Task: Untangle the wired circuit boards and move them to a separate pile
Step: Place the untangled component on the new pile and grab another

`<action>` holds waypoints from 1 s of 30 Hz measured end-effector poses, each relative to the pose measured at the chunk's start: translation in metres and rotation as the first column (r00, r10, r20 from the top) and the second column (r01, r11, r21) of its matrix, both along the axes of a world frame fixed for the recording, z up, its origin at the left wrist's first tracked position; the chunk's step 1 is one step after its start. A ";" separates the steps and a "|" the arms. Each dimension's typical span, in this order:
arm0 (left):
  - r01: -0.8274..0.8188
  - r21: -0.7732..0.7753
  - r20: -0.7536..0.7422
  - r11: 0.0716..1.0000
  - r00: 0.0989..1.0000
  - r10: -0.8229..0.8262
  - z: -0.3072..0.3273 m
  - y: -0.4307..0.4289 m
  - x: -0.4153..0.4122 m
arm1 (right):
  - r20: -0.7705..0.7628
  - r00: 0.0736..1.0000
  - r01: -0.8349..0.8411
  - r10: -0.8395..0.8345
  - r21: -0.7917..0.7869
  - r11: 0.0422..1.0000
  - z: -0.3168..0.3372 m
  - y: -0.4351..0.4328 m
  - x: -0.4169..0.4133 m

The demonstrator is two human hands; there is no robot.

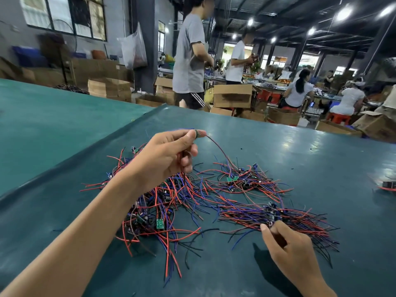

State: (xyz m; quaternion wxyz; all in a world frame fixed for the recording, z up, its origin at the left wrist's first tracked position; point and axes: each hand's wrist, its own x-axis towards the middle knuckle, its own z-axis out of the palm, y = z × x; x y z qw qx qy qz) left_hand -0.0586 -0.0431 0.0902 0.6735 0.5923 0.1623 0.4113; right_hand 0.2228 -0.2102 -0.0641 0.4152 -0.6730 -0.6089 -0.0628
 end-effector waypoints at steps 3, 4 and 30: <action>0.142 -0.115 0.072 0.983 0.988 -0.134 -0.017 0.001 0.014 | -0.143 0.986 -0.077 0.090 0.096 0.992 0.012 0.003 -0.011; 0.157 -0.156 0.085 0.975 0.986 -0.145 -0.025 0.003 0.021 | -0.184 0.974 -0.111 0.132 0.121 0.986 0.019 0.006 -0.017; -0.053 0.132 -0.110 0.990 0.992 0.068 -0.131 -0.024 0.074 | -0.480 0.862 -0.062 0.162 0.217 0.974 0.023 0.058 -0.082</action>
